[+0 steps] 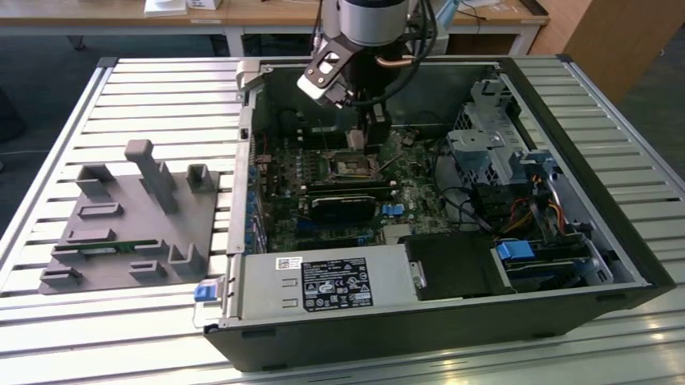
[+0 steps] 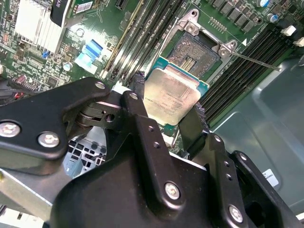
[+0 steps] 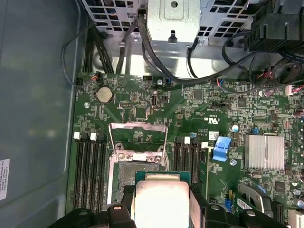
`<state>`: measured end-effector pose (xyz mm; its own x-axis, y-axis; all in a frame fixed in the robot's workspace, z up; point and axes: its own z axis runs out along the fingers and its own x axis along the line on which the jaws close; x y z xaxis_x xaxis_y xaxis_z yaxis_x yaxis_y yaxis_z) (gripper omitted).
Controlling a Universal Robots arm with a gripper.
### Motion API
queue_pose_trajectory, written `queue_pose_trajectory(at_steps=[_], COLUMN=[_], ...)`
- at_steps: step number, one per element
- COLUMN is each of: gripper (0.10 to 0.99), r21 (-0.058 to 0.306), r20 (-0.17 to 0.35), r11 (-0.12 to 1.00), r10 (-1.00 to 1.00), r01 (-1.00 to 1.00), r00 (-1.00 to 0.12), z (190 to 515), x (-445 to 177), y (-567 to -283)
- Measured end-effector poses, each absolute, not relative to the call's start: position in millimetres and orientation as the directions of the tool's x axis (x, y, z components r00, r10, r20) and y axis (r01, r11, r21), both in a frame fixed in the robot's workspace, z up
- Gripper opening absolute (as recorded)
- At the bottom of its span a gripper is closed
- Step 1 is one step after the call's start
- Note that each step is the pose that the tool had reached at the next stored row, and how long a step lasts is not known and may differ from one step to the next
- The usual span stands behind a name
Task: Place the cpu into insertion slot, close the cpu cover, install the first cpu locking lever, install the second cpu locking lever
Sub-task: 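Place the cpu into insertion slot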
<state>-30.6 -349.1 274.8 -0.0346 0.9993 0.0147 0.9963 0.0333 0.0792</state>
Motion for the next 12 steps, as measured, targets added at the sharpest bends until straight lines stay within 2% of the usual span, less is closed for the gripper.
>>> queue_pose_trajectory(at_steps=[12], gripper=[0.537], r21=[0.073], r20=[0.015], r11=[0.033], r10=[0.999], r01=[0.997], r00=[-0.035], z=[270.9], x=[-30.6], y=[-349.1])
